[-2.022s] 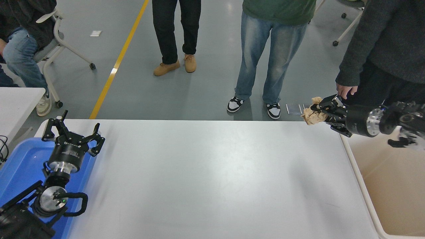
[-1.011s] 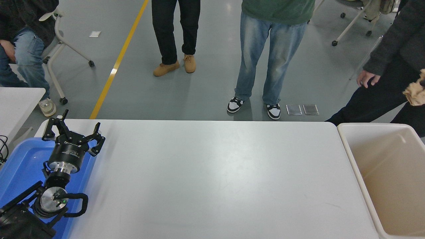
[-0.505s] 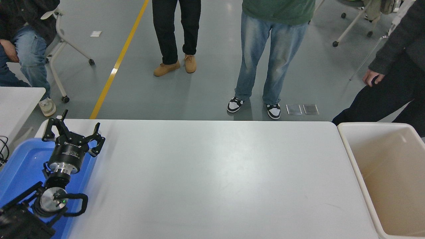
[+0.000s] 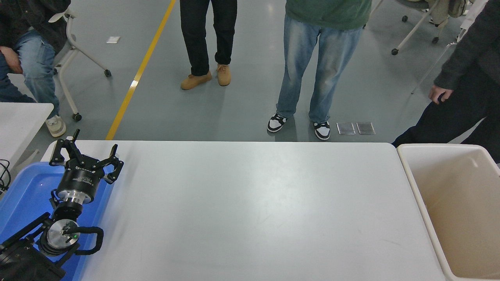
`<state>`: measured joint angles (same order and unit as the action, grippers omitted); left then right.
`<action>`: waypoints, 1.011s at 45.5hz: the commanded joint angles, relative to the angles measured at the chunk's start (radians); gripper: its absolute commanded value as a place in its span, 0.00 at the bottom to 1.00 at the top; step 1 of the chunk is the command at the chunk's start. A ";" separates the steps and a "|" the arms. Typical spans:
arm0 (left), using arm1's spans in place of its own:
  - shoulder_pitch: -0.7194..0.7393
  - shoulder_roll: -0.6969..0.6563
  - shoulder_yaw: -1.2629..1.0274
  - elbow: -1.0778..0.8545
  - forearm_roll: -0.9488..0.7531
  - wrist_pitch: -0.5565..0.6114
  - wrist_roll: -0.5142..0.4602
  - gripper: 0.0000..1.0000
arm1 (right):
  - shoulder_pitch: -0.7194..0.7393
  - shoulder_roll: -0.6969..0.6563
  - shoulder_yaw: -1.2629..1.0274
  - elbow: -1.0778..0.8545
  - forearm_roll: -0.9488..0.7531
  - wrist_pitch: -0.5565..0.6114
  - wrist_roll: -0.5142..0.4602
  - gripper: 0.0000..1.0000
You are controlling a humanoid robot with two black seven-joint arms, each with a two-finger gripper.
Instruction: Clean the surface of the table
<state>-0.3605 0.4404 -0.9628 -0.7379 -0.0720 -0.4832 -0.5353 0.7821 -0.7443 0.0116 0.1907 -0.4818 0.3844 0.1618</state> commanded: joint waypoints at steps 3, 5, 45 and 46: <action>0.000 0.000 0.001 0.000 0.000 0.000 0.000 0.99 | -0.049 0.141 -0.016 -0.143 0.000 -0.005 0.010 0.00; 0.000 0.000 0.000 0.000 0.000 0.000 0.000 0.99 | -0.053 0.154 -0.018 -0.145 0.000 -0.010 0.010 0.00; 0.000 0.000 0.000 0.000 0.000 0.000 0.000 0.99 | -0.061 0.346 -0.213 -0.221 0.012 -0.321 -0.002 0.00; 0.000 0.000 0.000 0.000 0.000 0.000 0.000 0.99 | -0.061 0.346 -0.213 -0.221 0.012 -0.323 -0.002 0.00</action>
<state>-0.3605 0.4403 -0.9634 -0.7379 -0.0722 -0.4832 -0.5354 0.7216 -0.4179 -0.1486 -0.0121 -0.4743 0.1168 0.1614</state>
